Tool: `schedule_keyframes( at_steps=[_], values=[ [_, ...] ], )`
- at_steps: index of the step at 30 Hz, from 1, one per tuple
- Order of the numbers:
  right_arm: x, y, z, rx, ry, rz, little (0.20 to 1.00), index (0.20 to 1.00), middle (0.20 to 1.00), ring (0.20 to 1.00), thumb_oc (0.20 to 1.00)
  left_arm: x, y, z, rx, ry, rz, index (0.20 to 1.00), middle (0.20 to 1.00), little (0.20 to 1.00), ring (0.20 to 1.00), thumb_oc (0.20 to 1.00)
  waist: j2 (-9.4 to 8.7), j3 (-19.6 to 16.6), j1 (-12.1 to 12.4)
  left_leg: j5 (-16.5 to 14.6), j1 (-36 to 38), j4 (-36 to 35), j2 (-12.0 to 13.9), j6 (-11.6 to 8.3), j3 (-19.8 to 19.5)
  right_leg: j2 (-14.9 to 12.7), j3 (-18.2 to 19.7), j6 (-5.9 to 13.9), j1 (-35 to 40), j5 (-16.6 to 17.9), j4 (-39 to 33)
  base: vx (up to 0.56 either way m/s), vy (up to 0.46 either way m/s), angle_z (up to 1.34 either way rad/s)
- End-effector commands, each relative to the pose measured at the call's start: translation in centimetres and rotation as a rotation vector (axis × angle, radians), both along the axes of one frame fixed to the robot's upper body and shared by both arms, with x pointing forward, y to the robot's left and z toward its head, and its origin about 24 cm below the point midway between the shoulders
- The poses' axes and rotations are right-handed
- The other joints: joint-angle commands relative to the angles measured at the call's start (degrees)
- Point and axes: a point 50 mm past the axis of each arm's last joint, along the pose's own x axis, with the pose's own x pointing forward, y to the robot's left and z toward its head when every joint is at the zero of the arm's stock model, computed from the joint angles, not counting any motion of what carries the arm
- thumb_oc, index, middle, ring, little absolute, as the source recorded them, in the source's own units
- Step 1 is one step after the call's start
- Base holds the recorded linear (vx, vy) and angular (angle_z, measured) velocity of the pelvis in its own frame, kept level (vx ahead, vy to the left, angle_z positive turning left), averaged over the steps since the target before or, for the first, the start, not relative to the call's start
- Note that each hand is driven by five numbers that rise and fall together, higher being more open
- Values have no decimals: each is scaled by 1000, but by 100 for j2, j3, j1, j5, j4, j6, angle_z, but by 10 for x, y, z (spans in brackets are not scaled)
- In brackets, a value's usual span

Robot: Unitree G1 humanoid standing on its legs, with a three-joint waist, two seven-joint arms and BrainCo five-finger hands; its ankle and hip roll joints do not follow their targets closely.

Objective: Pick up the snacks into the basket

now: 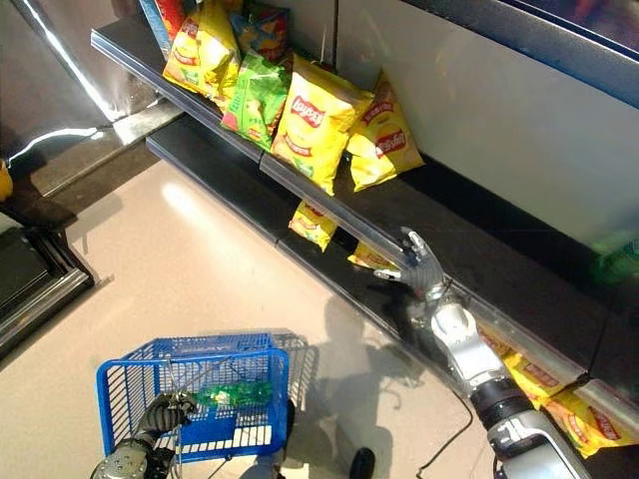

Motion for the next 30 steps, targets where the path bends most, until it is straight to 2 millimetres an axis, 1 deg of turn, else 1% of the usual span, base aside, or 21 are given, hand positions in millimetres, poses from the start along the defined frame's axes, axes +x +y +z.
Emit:
schedule_keyframes(
  at_steps=[1, 2, 3, 5, 6, 7, 8, 9, 10, 11, 15, 18, 19, 22, 28, 29, 30],
  values=[
    [2, -1, 18, -30, -69, -1, 1000, 1000, 1000, 1000, 1000, -3, 12, 17, 46, -78, -30, 200, 200, 200, 200, 200, -150, -367, 29, -373, -155, 311, -71, -164, -58, -389, 46, 504, -171, 215, -89, 33, -14, 1],
    [11, -5, 31, -6, -89, -45, 1000, 1000, 1000, 1000, 1000, -3, 14, 21, 55, -87, -40, 200, 200, 200, 200, 200, -130, -358, 108, -360, -154, 290, -83, -176, -96, -394, -7, 493, -182, 162, -20, 0, 0, 0],
    [14, -4, 35, -7, -92, -46, 1000, 1000, 1000, 1000, 1000, -3, 15, 21, 50, -87, -36, 200, 200, 200, 200, 200, -130, -341, 113, -348, -151, 273, -86, -179, -109, -401, -9, 492, -196, 149, 13, 31, -19, 2],
    [24, -8, 49, 41, -98, -92, 1000, 1000, 1000, 1000, 1000, -1, 16, 23, 46, -98, -36, 200, 200, 200, 200, 200, -114, -300, 181, -332, -159, 233, -77, -178, -139, -402, -17, 485, -269, 126, 103, 4, -12, 3],
    [28, -14, 52, 78, -85, -122, 1000, 1000, 1000, 1000, 1000, 0, 14, 25, 38, -107, -45, 200, 200, 200, 200, 200, -91, -274, 219, -322, -174, 230, -78, -182, -153, -413, -26, 485, -299, 105, 154, -7, -36, 8],
    [32, -22, 60, 128, -89, -156, 1000, 1000, 1000, 1000, 1000, 4, 12, 28, 37, -120, -55, 200, 200, 200, 200, 200, -42, -212, 273, -302, -216, 246, -88, -202, -186, -432, -56, 479, -359, 65, 254, -9, -41, 4],
    [33, -26, 64, 144, -90, -170, 1000, 1000, 1000, 1000, 1000, 7, 10, 32, 31, -136, -68, 200, 200, 200, 200, 200, -7, -184, 302, -285, -251, 256, -101, -214, -218, -436, -73, 478, -391, 49, 293, -17, -48, 1],
    [34, -33, 72, 175, -104, -196, 1000, 1000, 1000, 1000, 1000, 13, 6, 39, 28, -165, -99, 200, 200, 200, 200, 200, 53, -129, 328, -275, -311, 284, -125, -221, -267, -456, -104, 477, -449, -5, 393, 6, -76, 11],
    [34, -48, 82, 187, -115, -244, 1000, 1000, 1000, 1000, 1000, 18, -1, 48, 20, -198, -140, 200, 200, 200, 200, 200, 162, -16, 381, -272, -401, 348, -182, -248, -352, -516, -190, 460, -526, -126, 591, 0, -61, 19],
    [34, -49, 82, 187, -116, -245, 1000, 1000, 1000, 1000, 1000, 19, -1, 48, 20, -199, -141, 200, 200, 200, 200, 200, 172, -25, 379, -249, -424, 343, -179, -245, -360, -510, -199, 459, -541, -98, 574, 10, -55, 35],
    [28, -73, 101, 201, -152, -308, 1000, 1000, 1000, 1000, 1000, 23, -11, 53, -1, -223, -177, 200, 200, 200, 200, 200, 394, 117, 441, -170, -594, 347, -273, -285, -575, -638, -411, 439, -747, -320, 1023, 18, -64, 34],
    [24, -86, 109, 201, -172, -348, 1000, 1000, 1000, 1000, 1000, 26, -18, 54, -12, -238, -195, 200, 200, 200, 200, 200, 545, 195, 478, -84, -720, 289, -330, -311, -718, -693, -496, 431, -894, -419, 1193, 14, -57, 48],
    [24, -88, 111, 205, -176, -357, 1000, 1000, 1000, 1000, 1000, 27, -21, 54, -15, -237, -201, 200, 200, 200, 200, 200, 574, 212, 489, -66, -739, 276, -337, -315, -736, -703, -538, 423, -910, -451, 1235, 31, -41, 42],
    [23, -87, 120, 194, -200, -355, 1000, 1000, 1000, 1000, 1000, 29, -28, 55, -18, -249, -228, 200, 200, 200, 200, 200, 634, 296, 541, -48, -799, 279, -360, -303, -854, -744, -588, 421, -983, -527, 1388, 35, -71, 16],
    [20, -90, 140, 191, -259, -367, 1000, 1000, 1000, 1000, 1000, 32, -36, 59, -32, -268, -249, 200, 200, 200, 200, 200, 766, 407, 611, 63, -913, 152, -406, -332, -1072, -811, -730, 407, -1131, -691, 1641, 51, -71, 20],
    [19, -92, 144, 194, -268, -373, 1000, 1000, 1000, 1000, 1000, 32, -37, 58, -37, -267, -250, 200, 200, 200, 200, 200, 723, 391, 599, -47, -841, 80, -423, -354, -1084, -831, -692, 429, -1107, -893, 1701, 124, -92, 20],
    [19, -90, 151, 197, -289, -370, 1000, 1000, 1000, 1000, 1000, 33, -37, 58, -33, -266, -254, 200, 200, 200, 200, 200, 747, 420, 605, -22, -844, 60, -422, -353, -1106, -842, -685, 425, -1169, -922, 1818, 125, -94, 24]
  ],
)
